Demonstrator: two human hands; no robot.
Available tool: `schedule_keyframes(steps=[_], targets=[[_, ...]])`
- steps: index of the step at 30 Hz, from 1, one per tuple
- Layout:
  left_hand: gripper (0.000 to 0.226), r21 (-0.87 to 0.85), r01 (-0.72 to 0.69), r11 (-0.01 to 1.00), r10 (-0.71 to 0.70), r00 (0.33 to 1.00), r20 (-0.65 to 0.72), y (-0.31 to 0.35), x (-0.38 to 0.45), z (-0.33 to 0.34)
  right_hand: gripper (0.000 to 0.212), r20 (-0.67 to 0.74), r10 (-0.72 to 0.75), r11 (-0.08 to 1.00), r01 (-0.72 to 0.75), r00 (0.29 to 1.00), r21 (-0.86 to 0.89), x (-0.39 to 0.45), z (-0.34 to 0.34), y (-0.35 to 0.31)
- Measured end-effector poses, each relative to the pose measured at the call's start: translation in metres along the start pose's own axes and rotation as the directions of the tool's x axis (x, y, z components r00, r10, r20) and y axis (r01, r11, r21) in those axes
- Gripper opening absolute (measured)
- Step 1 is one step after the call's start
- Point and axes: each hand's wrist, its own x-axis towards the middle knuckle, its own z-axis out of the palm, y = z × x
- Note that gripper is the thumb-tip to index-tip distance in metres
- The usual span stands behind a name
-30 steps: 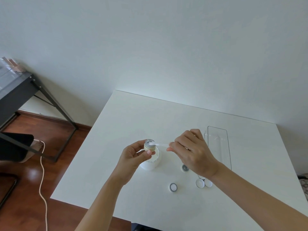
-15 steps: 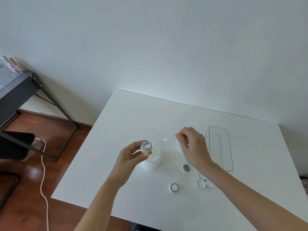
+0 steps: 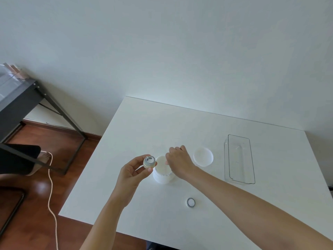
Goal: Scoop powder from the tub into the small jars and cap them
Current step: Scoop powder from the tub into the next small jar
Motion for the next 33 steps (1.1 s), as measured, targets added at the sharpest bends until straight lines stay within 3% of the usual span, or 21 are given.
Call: schedule_keyframes(steps=[3, 6, 10, 14, 18, 22, 29, 33], targets=[[0.033, -0.016, 0.003, 1.0, -0.003, 1.0, -0.013, -0.001, -0.001, -0.001, 0.023, 0.07, 0.038, 0.993, -0.045, 0.997, 0.108, -0.001, 0.0, 0.002], [0.033, -0.013, -0.001, 1.0, 0.001, 1.0, -0.015, -0.002, -0.001, -0.002, 0.034, 0.142, 0.171, 0.939, -0.205, 0.975, 0.275, -0.004, -0.008, 0.009], [0.035, -0.019, -0.002, 1.0, 0.002, 1.0, -0.006, -0.004, 0.002, -0.003, 0.036, 0.23, 0.314, 0.776, -0.388, 0.921, 0.497, -0.013, -0.019, 0.026], [0.038, -0.026, 0.006, 1.0, -0.006, 1.0, 0.002, -0.005, 0.004, 0.001, 0.046, 0.292, 0.372, 0.63, -0.471, 0.881, 0.618, -0.024, -0.034, 0.042], [0.034, -0.027, 0.009, 1.0, -0.009, 1.0, -0.01, -0.007, 0.008, 0.003, 0.033, 0.283, 0.397, 0.508, -0.466, 0.873, 0.725, -0.033, -0.054, 0.052], [0.037, -0.022, 0.015, 1.0, -0.016, 1.0, -0.022, -0.006, 0.012, 0.007, 0.035, 0.249, 0.396, 0.446, -0.422, 0.884, 0.789, -0.038, -0.08, 0.057], [0.038, -0.028, 0.02, 0.999, -0.019, 1.0, 0.024, 0.0, 0.018, 0.022, 0.035, 0.221, 0.333, 0.409, -0.351, 0.917, 0.842, -0.043, -0.117, 0.053], [0.039, -0.039, 0.002, 0.999, 0.001, 0.997, 0.076, 0.007, 0.019, 0.028, 0.034, 0.194, 0.314, 0.463, -0.328, 0.93, 0.824, -0.043, -0.121, 0.047]])
